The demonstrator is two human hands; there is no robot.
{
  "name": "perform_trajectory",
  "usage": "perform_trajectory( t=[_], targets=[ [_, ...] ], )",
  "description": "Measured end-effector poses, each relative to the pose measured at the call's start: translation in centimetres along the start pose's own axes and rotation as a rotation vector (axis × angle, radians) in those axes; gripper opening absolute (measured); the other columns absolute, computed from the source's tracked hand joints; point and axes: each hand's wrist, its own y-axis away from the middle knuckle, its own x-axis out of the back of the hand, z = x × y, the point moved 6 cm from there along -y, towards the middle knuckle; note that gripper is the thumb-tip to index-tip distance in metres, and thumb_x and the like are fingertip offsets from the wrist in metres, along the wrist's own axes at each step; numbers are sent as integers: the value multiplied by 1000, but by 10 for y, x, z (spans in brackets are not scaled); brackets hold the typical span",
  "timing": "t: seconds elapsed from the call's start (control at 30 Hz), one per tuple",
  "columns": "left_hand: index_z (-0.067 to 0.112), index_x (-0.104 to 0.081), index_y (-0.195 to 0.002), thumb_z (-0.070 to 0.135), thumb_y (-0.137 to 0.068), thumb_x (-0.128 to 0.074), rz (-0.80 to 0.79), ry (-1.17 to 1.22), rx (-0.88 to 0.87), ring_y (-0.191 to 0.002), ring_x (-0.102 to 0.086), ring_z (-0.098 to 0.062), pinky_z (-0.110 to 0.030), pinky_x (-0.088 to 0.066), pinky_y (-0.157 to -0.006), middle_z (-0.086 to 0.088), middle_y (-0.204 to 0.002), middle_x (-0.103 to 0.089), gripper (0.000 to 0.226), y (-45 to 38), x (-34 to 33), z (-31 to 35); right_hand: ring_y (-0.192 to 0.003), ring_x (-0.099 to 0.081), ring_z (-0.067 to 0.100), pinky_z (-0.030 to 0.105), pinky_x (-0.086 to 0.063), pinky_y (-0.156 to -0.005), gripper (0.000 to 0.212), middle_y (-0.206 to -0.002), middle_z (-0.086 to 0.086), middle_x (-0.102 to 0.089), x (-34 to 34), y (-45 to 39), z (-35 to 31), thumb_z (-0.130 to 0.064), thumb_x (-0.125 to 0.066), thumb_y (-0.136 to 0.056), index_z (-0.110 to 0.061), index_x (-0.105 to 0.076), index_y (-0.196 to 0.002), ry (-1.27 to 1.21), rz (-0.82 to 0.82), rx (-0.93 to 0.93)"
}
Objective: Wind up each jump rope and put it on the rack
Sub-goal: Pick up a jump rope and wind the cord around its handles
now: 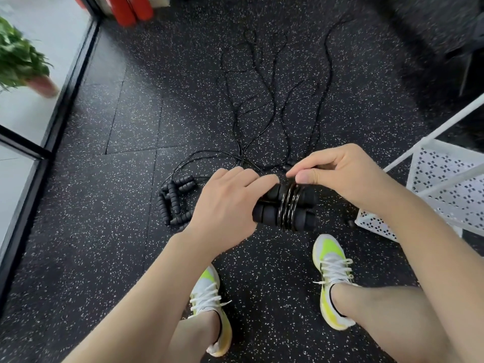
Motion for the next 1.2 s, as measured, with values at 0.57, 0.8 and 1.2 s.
perform_trajectory(
  t=[0.57,0.8,1.2],
  targets=[
    [26,-65,-115,10,-75,-68,195,65,542,-82,-56,-27,-34,-35,-71,4,-88,-63,44,-7,21,-24,-60,-67,24,35,-56,-63,24,-83,2,-73,-60,-1,13,-13,-40,-109,-15,-61,-96,-234,38,-146],
    [29,-58,-120,15,-78,-66,75,-64,661,-95,-58,-29,-36,-31,-75,2,-97,-62,45,-9,13,-41,-46,-65,16,36,-57,-52,15,-74,-9,-72,-87,11,-2,-27,-39,-108,-27,-53,-102,171,-89,-137],
    [26,-56,-123,17,-83,-66,-102,-198,525,-98,-58,-31,-39,-32,-76,0,-102,-62,43,3,-11,-44,-86,-61,12,37,-51,-72,24,-93,-13,-67,-72,20,-31,-33,-45,-104,-29,-64,-118,710,103,125]
  ],
)
